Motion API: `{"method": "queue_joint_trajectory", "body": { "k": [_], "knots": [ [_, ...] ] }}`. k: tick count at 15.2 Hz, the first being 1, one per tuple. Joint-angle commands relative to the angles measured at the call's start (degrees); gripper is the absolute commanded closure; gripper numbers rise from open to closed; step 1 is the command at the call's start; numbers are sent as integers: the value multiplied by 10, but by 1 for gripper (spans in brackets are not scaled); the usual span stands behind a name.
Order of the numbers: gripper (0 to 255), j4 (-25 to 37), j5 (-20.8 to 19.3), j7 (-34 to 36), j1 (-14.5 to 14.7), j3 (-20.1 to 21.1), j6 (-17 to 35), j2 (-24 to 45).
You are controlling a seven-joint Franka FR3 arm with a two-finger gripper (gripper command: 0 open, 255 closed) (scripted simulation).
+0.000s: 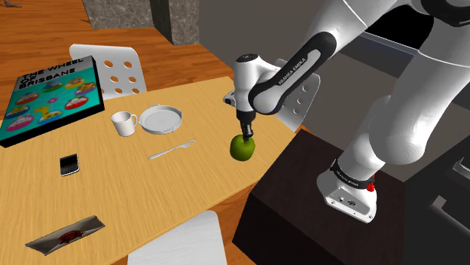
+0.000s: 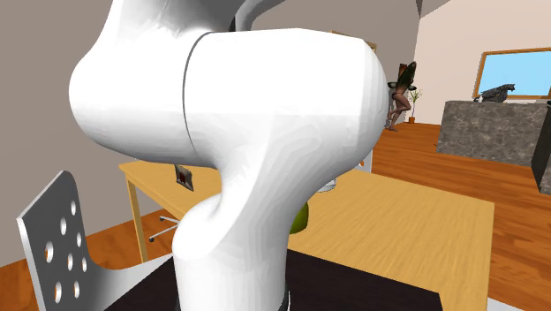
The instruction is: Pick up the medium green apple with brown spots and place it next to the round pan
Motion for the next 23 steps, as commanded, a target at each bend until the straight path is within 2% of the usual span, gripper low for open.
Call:
{"method": "queue_joint_trajectory", "body": {
  "k": [1, 20, 23],
  "knots": [
    [255, 2, 4, -2, 1, 1, -18, -16],
    [255, 37, 23, -21, 3, 1, -179, -142],
    [255, 103, 14, -36, -8, -9, -185, -84]
  ]
}}
